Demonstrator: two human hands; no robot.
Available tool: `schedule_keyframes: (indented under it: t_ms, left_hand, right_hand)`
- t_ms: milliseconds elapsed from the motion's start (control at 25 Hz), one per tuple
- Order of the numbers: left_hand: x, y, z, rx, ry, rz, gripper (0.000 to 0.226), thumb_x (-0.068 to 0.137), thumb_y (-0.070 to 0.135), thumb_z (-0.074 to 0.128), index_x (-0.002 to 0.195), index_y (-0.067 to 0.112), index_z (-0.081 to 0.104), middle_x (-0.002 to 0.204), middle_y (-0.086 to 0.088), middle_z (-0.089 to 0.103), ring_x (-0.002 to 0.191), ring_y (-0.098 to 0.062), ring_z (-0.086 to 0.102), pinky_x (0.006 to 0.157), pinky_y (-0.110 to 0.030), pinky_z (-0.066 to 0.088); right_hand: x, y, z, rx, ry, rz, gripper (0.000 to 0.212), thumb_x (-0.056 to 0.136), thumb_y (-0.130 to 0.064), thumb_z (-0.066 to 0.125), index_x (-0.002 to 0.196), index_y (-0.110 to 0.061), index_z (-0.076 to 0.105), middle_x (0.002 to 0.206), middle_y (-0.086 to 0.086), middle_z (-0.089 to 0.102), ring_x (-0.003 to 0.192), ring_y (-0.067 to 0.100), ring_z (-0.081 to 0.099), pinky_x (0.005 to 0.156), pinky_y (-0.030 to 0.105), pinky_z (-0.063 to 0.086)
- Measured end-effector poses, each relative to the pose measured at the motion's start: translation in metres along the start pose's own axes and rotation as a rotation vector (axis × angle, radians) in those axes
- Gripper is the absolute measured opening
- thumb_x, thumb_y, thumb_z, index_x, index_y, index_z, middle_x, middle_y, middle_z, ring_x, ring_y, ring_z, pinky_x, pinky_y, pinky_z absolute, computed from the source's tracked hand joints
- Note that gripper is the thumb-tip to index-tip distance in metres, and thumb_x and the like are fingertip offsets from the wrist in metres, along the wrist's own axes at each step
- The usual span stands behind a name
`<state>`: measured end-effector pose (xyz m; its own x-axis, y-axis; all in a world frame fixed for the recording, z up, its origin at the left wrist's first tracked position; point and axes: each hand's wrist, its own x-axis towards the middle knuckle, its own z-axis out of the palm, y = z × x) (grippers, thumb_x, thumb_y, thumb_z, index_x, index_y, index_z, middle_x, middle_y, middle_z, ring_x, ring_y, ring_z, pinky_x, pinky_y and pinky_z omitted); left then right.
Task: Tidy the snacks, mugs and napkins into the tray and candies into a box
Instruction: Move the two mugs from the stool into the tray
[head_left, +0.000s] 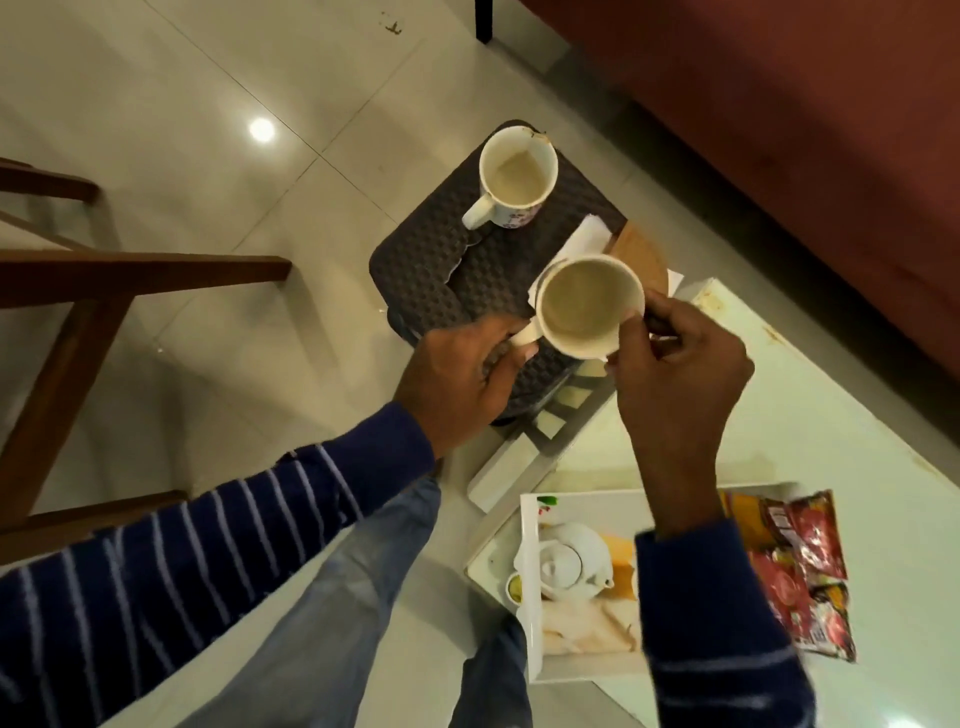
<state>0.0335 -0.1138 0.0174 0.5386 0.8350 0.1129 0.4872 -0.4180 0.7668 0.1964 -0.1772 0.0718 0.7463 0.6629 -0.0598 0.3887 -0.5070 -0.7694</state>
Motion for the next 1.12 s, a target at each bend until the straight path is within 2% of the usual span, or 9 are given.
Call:
schedule_keyframes:
  t_ms: [120, 200, 280, 360, 480, 600, 760, 920, 1120]
  left_hand:
    - [-0.055, 0.019, -0.001, -0.011, -0.121, 0.038, 0.027, 0.097, 0.03, 0.059, 0.106, 0.008, 0.073, 0.079, -0.006, 0.075, 0.065, -0.017, 0.069, 0.056, -0.036, 0.056]
    - [-0.093, 0.029, 0.007, -0.008, -0.251, 0.001, 0.037, 0.098, 0.039, 0.052, 0.11, 0.012, 0.073, 0.089, -0.004, 0.077, 0.073, -0.017, 0.072, 0.067, -0.041, 0.059]
    - [-0.124, 0.032, 0.02, 0.03, -0.351, -0.008, 0.038, 0.096, 0.043, 0.051, 0.112, 0.015, 0.073, 0.092, -0.003, 0.078, 0.075, -0.017, 0.074, 0.077, -0.046, 0.059]
    - [-0.146, 0.032, 0.038, 0.044, -0.417, 0.035, 0.031, 0.094, 0.039, 0.059, 0.109, 0.015, 0.074, 0.089, -0.001, 0.078, 0.073, -0.017, 0.074, 0.072, -0.034, 0.06]
    - [-0.17, 0.03, 0.061, 0.125, -0.477, 0.101, 0.025, 0.088, 0.034, 0.065, 0.102, 0.016, 0.077, 0.084, 0.002, 0.078, 0.073, -0.013, 0.073, 0.065, -0.023, 0.056]
    - [-0.187, 0.021, 0.079, 0.047, -0.569, -0.027, 0.031, 0.092, 0.031, 0.059, 0.109, 0.011, 0.074, 0.088, -0.006, 0.078, 0.076, -0.021, 0.074, 0.067, -0.032, 0.061]
    - [-0.199, 0.01, 0.091, 0.061, -0.536, -0.028, 0.029, 0.091, 0.026, 0.061, 0.109, 0.008, 0.074, 0.085, -0.009, 0.078, 0.073, -0.024, 0.074, 0.064, -0.038, 0.062]
    - [-0.201, -0.002, 0.095, 0.085, -0.536, -0.018, 0.024, 0.092, 0.026, 0.063, 0.109, 0.011, 0.072, 0.087, -0.006, 0.077, 0.074, -0.021, 0.074, 0.07, -0.039, 0.061]
    - [-0.203, -0.009, 0.097, 0.09, -0.561, -0.034, 0.025, 0.093, 0.024, 0.067, 0.114, 0.012, 0.071, 0.094, -0.006, 0.078, 0.079, -0.022, 0.073, 0.073, -0.04, 0.06]
  right_hand:
    - [-0.062, 0.024, -0.033, 0.016, 0.041, 0.137, 0.02, 0.094, -0.02, 0.067, 0.111, -0.016, 0.076, 0.094, -0.003, 0.077, 0.071, 0.013, 0.073, 0.062, 0.011, 0.054]
    - [-0.102, 0.048, -0.05, 0.008, 0.053, 0.236, 0.017, 0.093, -0.02, 0.068, 0.109, -0.019, 0.075, 0.087, 0.002, 0.078, 0.063, 0.014, 0.072, 0.057, 0.01, 0.052]
    - [-0.138, 0.077, -0.061, -0.028, 0.041, 0.318, 0.014, 0.093, -0.018, 0.068, 0.104, -0.023, 0.074, 0.082, 0.003, 0.078, 0.059, 0.013, 0.072, 0.059, 0.022, 0.057]
    - [-0.164, 0.109, -0.065, -0.071, 0.035, 0.414, 0.013, 0.093, -0.016, 0.068, 0.103, -0.017, 0.076, 0.08, 0.005, 0.077, 0.059, 0.015, 0.072, 0.062, 0.034, 0.061]
    - [-0.188, 0.145, -0.061, -0.084, 0.033, 0.49, 0.011, 0.094, -0.018, 0.068, 0.098, -0.015, 0.077, 0.073, -0.003, 0.074, 0.058, 0.015, 0.073, 0.063, 0.026, 0.057]
    - [-0.201, 0.167, -0.053, -0.046, 0.027, 0.559, 0.011, 0.093, -0.017, 0.068, 0.101, -0.016, 0.076, 0.072, -0.012, 0.07, 0.054, 0.007, 0.07, 0.063, 0.022, 0.056]
    - [-0.208, 0.181, -0.044, 0.008, 0.028, 0.58, 0.017, 0.093, -0.016, 0.067, 0.107, -0.016, 0.076, 0.08, -0.009, 0.072, 0.056, 0.007, 0.069, 0.061, 0.028, 0.059]
    - [-0.207, 0.184, -0.037, 0.006, 0.02, 0.563, 0.02, 0.093, -0.015, 0.066, 0.111, -0.016, 0.075, 0.092, 0.0, 0.077, 0.061, 0.006, 0.07, 0.064, 0.034, 0.062]
    - [-0.207, 0.181, -0.033, -0.021, 0.017, 0.566, 0.022, 0.093, -0.015, 0.067, 0.114, -0.013, 0.075, 0.099, 0.004, 0.078, 0.073, 0.019, 0.073, 0.073, 0.044, 0.062]
